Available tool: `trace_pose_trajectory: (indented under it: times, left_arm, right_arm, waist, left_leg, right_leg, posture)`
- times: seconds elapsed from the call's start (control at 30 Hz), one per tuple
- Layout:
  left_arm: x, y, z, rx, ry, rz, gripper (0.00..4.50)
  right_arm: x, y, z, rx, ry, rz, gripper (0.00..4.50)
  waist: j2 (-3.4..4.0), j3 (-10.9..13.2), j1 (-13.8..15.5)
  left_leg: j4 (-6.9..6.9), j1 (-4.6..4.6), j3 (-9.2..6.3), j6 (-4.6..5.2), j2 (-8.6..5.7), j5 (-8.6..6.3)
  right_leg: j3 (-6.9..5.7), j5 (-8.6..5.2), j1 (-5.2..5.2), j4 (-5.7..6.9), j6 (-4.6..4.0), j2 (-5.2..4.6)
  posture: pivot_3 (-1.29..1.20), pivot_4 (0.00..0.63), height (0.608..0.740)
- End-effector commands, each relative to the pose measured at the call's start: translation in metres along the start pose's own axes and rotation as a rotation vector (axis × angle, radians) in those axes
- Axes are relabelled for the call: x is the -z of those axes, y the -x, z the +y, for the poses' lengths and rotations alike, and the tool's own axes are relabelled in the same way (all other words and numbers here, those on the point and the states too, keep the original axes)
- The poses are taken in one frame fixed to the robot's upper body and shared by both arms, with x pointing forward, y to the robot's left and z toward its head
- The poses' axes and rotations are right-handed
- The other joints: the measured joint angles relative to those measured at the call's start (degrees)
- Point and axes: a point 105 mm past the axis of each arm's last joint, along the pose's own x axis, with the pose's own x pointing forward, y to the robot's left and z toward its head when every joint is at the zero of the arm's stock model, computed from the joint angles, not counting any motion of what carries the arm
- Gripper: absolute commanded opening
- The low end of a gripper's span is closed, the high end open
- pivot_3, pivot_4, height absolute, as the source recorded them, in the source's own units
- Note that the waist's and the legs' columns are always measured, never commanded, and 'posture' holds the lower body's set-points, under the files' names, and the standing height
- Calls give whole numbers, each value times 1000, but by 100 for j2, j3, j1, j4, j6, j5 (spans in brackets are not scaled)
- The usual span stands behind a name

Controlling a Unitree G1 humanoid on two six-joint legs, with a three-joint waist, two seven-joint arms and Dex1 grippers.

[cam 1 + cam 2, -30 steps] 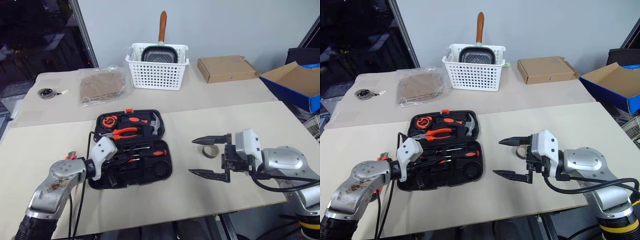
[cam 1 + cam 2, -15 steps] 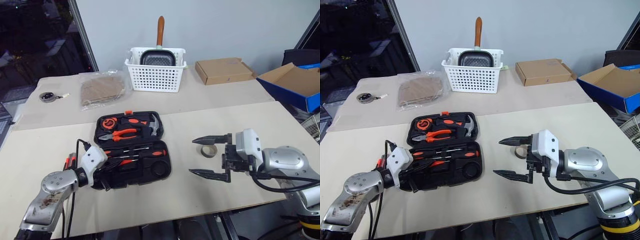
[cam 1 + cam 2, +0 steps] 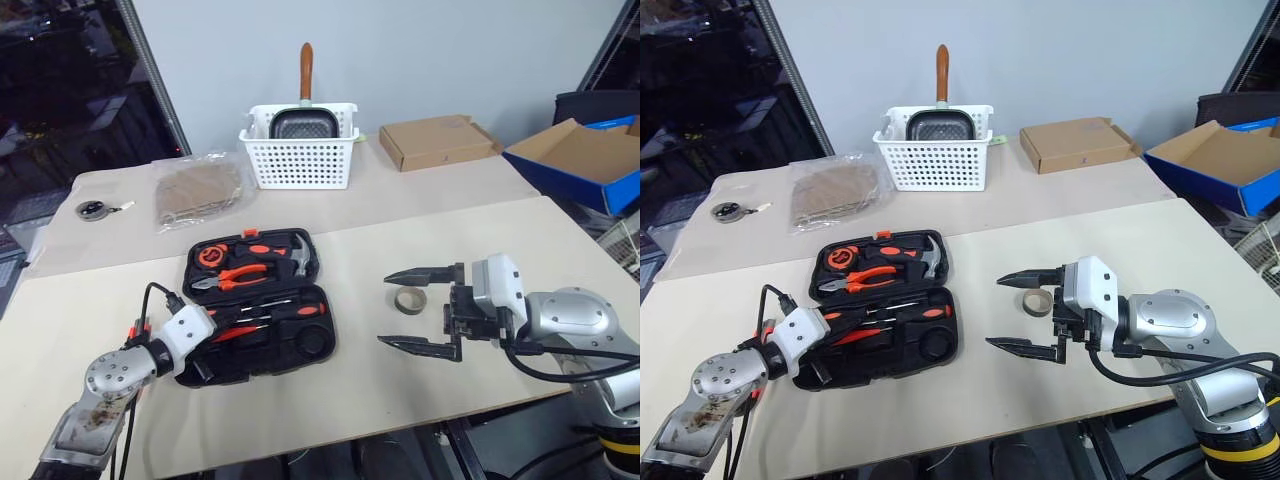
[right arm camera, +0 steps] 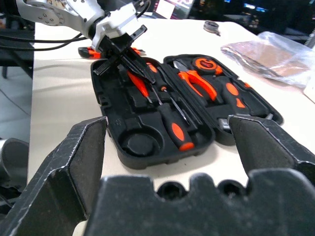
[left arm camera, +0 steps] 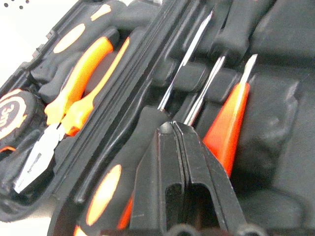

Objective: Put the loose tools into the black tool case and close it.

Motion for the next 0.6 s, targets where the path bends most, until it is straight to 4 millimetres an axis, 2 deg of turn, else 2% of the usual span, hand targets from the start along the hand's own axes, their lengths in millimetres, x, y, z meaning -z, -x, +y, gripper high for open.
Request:
trace_pose_trajectory:
  times: [0.03, 0.07, 0.13, 0.23, 0.27, 0.33, 0.4, 0.43, 0.5, 0.6]
  left_arm:
    - [65, 19, -33, 90, 54, 250, 47]
    - [62, 20, -33, 82, 67, 229, 47]
    - [39, 18, -27, 15, 209, 80, 47]
    - [3, 22, -8, -73, 381, -137, 47]
    - [-6, 26, -1, -95, 437, -184, 47]
    - [-25, 35, 6, -94, 519, -262, 47]
    - [-43, 43, 10, -71, 593, -328, 47]
    - [-51, 46, 10, -60, 602, -349, 47]
    - [-60, 51, 10, -56, 628, -369, 47]
    - [-60, 51, 7, -70, 652, -345, 47]
  right_arm:
    - [-8, -1, -1, -2, 30, -21, 4500]
    - [-8, -1, -1, -1, 31, -22, 4500]
    - [-8, -1, -1, 0, 33, -24, 4500]
    - [-9, -1, -2, 6, 37, -28, 4500]
    - [-9, -1, -2, 8, 38, -31, 4500]
    - [-10, -1, -3, 12, 39, -37, 4500]
    - [-10, -2, -3, 11, 38, -41, 4500]
    - [-10, -2, -3, 9, 38, -42, 4500]
    - [-10, -3, -3, 5, 38, -46, 4500]
    - [-10, -4, -3, 0, 37, -51, 4500]
  waist:
    - [0, 0, -35]
    - [0, 0, -43]
    - [-1, 1, -72]
    - [-44, 27, -115]
    - [-59, 36, -109]
    - [-141, 83, -86]
    - [-175, 82, -52]
    - [-178, 83, -31]
    - [-177, 83, 6]
    - [-178, 84, 104]
  left_leg:
    - [-2, 7, 0, 0, -1, 0]
    - [-5, 15, 0, -1, -2, 0]
    - [-33, 65, 1, -2, -14, -1]
    - [-53, 67, 10, -3, -21, -1]
    - [-53, 52, 12, -3, -23, -1]
    - [-53, 27, 11, -3, -27, 0]
    - [-39, -25, 1, -8, -20, -3]
    - [-22, -46, 2, -20, -18, -10]
    - [12, -119, -7, -26, -20, -18]
    - [17, -130, -14, -33, -50, -37]
  right_leg:
    - [1, -2, 3, 0, -4, 0]
    - [2, -7, 6, 0, -12, 0]
    - [23, -22, 29, -1, -38, 1]
    - [56, -24, 6, -1, -40, 8]
    - [60, -22, -3, -1, -38, 11]
    - [67, -2, -25, -1, -3, 14]
    - [64, 1, -55, -9, 3, 23]
    - [65, 4, -103, -10, 8, 23]
    - [60, 4, -146, -12, 21, 16]
    - [58, 6, -143, -17, 16, -20]
  posture:
    - [0, 150, 740]
    - [0, 150, 740]
    - [0, 150, 740]
    - [0, 150, 740]
    - [0, 150, 740]
    - [0, 150, 740]
    - [0, 150, 740]
    - [0, 150, 740]
    - [0, 150, 740]
    - [0, 150, 740]
